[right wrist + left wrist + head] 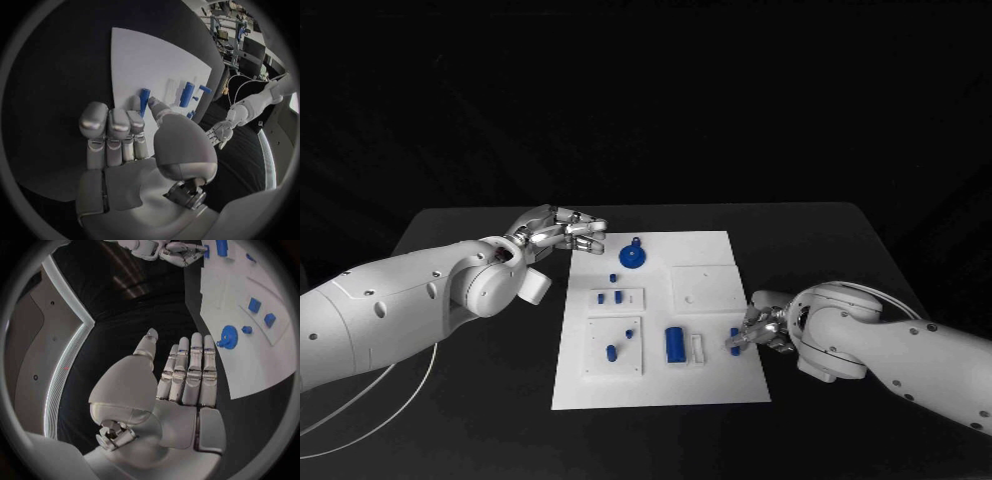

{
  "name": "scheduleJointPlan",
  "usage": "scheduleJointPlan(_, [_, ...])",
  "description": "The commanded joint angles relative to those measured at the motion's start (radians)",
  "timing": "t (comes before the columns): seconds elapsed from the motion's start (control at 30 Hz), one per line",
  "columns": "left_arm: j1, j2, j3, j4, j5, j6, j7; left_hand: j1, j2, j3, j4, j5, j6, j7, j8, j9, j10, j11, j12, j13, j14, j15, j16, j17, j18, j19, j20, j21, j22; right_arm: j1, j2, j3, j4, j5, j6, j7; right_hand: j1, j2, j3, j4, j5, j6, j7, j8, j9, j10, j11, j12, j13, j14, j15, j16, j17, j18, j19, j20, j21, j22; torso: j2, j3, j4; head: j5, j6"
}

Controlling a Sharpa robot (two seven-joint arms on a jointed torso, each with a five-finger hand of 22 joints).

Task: Assemble the parts on the task board

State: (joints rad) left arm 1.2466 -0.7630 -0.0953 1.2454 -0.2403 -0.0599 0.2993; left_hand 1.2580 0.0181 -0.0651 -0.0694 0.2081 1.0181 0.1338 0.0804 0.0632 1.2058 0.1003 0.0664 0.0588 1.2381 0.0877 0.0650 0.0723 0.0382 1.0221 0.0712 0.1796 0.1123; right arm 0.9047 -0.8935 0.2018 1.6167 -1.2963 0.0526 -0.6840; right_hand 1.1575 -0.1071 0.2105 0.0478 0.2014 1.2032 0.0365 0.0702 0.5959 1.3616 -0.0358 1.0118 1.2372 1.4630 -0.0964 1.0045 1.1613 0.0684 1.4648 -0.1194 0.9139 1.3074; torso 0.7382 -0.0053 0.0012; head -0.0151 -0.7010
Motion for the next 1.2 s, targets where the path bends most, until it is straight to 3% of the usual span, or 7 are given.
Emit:
scheduleJointPlan(0.03, [0.000,0.006,0.000,-0.001,0.001,0.025,-0.005,-0.002,0.005,0.000,0.004,-0.005,-0.003,0.004,0.000,0.001,-0.004,0.005,-0.003,0.001,-0.001,0.006,0.002,0.001,-0.010,0.002,0.005,0.003,-0.001,-0.014,0.014,-0.025,-0.017,-0.139,0.038,-0.041,-0.002,-0.017,0.010,-0.005,-0.023,-0.047,0.026,-0.007,-0.428,-0.008,0.006,-0.011,-0.003,-0.001,0.007,-0.002,-0.003,-0.009,0.042,0.007,-0.009,0.114,0.000,0.0005,-0.0013,0.004,0.000])
scheduleJointPlan(0.17, [0.000,0.009,0.000,-0.004,-0.003,0.031,-0.009,-0.002,0.005,-0.001,0.006,-0.005,-0.004,0.004,0.000,0.001,-0.004,0.004,-0.003,0.001,-0.002,0.006,0.003,0.001,-0.009,0.001,0.005,0.003,-0.001,-0.014,0.037,-0.049,-0.037,-0.200,0.034,-0.042,-0.007,-0.063,0.131,0.008,-0.096,-0.046,0.028,-0.007,-0.448,-0.013,0.007,-0.013,-0.006,-0.002,0.007,-0.005,-0.003,-0.006,0.042,0.008,-0.015,0.113,0.000,0.0006,-0.0002,0.002,0.002])
scheduleJointPlan(0.57, [0.000,0.008,-0.002,-0.004,-0.008,0.042,-0.020,-0.013,0.008,-0.006,0.026,-0.006,-0.007,0.005,0.000,0.001,-0.006,0.006,-0.003,0.001,-0.003,0.007,0.003,0.001,-0.009,0.000,0.007,0.003,-0.002,-0.015,0.076,-0.087,-0.068,-0.219,0.034,-0.043,0.006,-0.038,0.170,-0.084,-0.077,-0.047,0.030,-0.007,-0.464,-0.022,0.007,-0.021,-0.016,-0.001,0.007,-0.012,-0.003,-0.006,0.043,0.009,-0.022,0.113,0.000,0.0008,-0.0004,0.006,0.001])
scheduleJointPlan(0.73, [0.000,0.007,-0.002,-0.004,-0.008,0.044,-0.025,-0.012,0.008,-0.006,0.030,-0.007,-0.008,0.006,0.001,0.001,-0.007,0.006,-0.002,0.001,-0.005,0.008,0.003,0.001,-0.009,-0.001,0.007,0.003,-0.003,-0.015,0.075,-0.089,-0.067,-0.173,0.032,-0.044,0.047,-0.009,0.253,-0.179,0.162,-0.055,0.040,-0.007,-0.480,-0.034,0.008,-0.029,-0.019,-0.003,0.005,-0.016,-0.004,-0.006,0.041,0.006,-0.027,0.113,0.000,0.0016,0.0001,0.007,0.000])
scheduleJointPlan(0.83, [0.000,0.006,-0.002,-0.003,-0.008,0.046,-0.028,-0.010,0.006,-0.006,0.031,-0.007,-0.014,0.008,-0.002,0.000,-0.008,0.007,-0.002,0.001,-0.006,0.008,0.002,0.001,-0.009,-0.002,0.007,0.003,-0.003,-0.015,0.072,-0.090,-0.068,-0.126,0.026,-0.044,-0.007,-0.008,0.408,-0.259,0.300,-0.057,0.049,-0.007,-0.499,-0.037,0.008,-0.032,-0.021,-0.006,0.004,-0.017,-0.002,-0.003,0.039,0.004,-0.019,0.115,0.000,0.0017,0.0001,0.009,-0.001])
scheduleJointPlan(0.97, [0.000,0.005,-0.003,-0.003,-0.010,0.047,-0.031,-0.009,0.006,-0.006,0.032,-0.007,-0.015,0.008,-0.002,0.000,-0.009,0.007,-0.002,0.001,-0.006,0.008,0.002,0.001,-0.009,-0.002,0.007,0.003,-0.003,-0.015,0.068,-0.090,-0.070,-0.056,0.019,-0.043,-0.064,0.008,0.503,-0.310,0.364,-0.057,0.051,-0.008,-0.519,-0.035,0.006,-0.029,-0.022,-0.007,0.003,-0.017,0.001,0.001,0.032,0.004,0.003,0.115,0.000,0.0015,-0.0002,0.008,-0.002])
scheduleJointPlan(1.2, [0.000,0.004,-0.003,-0.002,-0.012,0.048,-0.035,-0.006,0.005,-0.005,0.033,-0.008,-0.016,0.008,0.000,0.001,-0.009,0.007,-0.002,0.001,-0.007,0.009,0.003,0.001,-0.009,-0.002,0.008,0.003,-0.004,-0.015,0.064,-0.090,-0.070,0.007,-0.008,-0.040,-0.083,0.018,0.511,-0.318,0.394,-0.045,0.048,-0.007,-0.523,-0.035,0.005,-0.030,-0.024,-0.007,0.002,-0.018,0.001,0.002,0.025,0.003,0.014,0.114,0.000,0.0016,-0.0005,0.009,-0.004])
